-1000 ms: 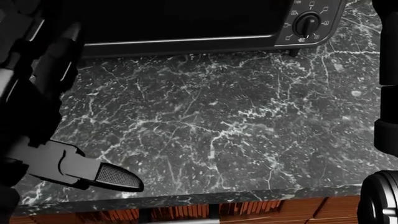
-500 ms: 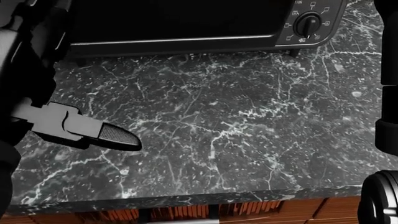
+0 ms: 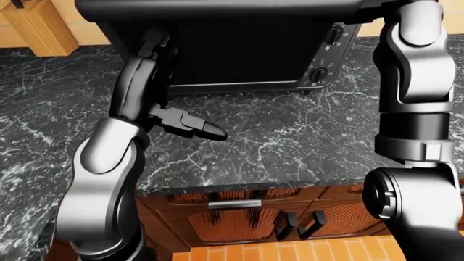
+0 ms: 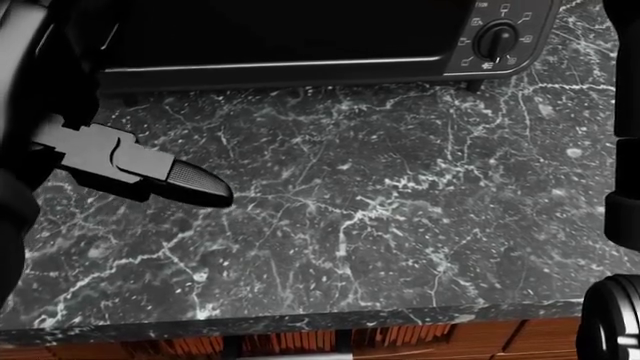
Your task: Close the toaster oven door.
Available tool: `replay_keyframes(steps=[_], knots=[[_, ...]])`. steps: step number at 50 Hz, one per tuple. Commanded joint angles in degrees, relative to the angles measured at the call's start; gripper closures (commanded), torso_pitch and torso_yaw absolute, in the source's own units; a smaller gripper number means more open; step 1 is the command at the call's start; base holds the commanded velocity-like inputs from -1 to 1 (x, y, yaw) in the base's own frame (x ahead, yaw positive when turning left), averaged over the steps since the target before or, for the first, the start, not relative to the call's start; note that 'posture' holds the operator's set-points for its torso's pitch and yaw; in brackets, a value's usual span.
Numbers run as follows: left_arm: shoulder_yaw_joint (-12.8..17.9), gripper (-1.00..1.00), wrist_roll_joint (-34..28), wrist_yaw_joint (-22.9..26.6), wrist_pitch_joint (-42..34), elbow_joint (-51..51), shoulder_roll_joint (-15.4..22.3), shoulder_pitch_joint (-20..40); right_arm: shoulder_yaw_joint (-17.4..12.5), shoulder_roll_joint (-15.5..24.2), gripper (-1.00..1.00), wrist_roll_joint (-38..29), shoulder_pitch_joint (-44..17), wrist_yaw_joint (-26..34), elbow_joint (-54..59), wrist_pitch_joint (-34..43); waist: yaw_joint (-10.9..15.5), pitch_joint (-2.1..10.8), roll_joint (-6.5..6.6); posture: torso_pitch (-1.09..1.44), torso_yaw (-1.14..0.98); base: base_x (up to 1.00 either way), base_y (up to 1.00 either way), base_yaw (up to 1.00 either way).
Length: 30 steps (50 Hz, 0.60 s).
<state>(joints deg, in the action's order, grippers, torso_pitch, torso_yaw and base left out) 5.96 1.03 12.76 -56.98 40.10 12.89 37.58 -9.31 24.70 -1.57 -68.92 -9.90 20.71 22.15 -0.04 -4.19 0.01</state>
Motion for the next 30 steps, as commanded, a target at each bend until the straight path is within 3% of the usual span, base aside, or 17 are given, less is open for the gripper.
replay_keyframes(steps=[1, 30], knots=[[0.6, -1.00, -0.3, -0.4, 2.0, 1.1, 0.4, 2.3, -0.6, 0.7, -1.00, 0.4, -3.6, -1.1, -3.3, -3.2, 0.3, 2.13, -0.46, 0.00, 0.00, 0.00, 0.00, 0.00], [0.7, -1.00, -0.7, -0.9, 4.1, -6.5, 1.7, 8.6, -0.6, 0.0, -1.00, 0.6, -1.9, -1.3, -4.5, -3.2, 0.5, 1.96, -0.59, 0.00, 0.00, 0.00, 0.00, 0.00]])
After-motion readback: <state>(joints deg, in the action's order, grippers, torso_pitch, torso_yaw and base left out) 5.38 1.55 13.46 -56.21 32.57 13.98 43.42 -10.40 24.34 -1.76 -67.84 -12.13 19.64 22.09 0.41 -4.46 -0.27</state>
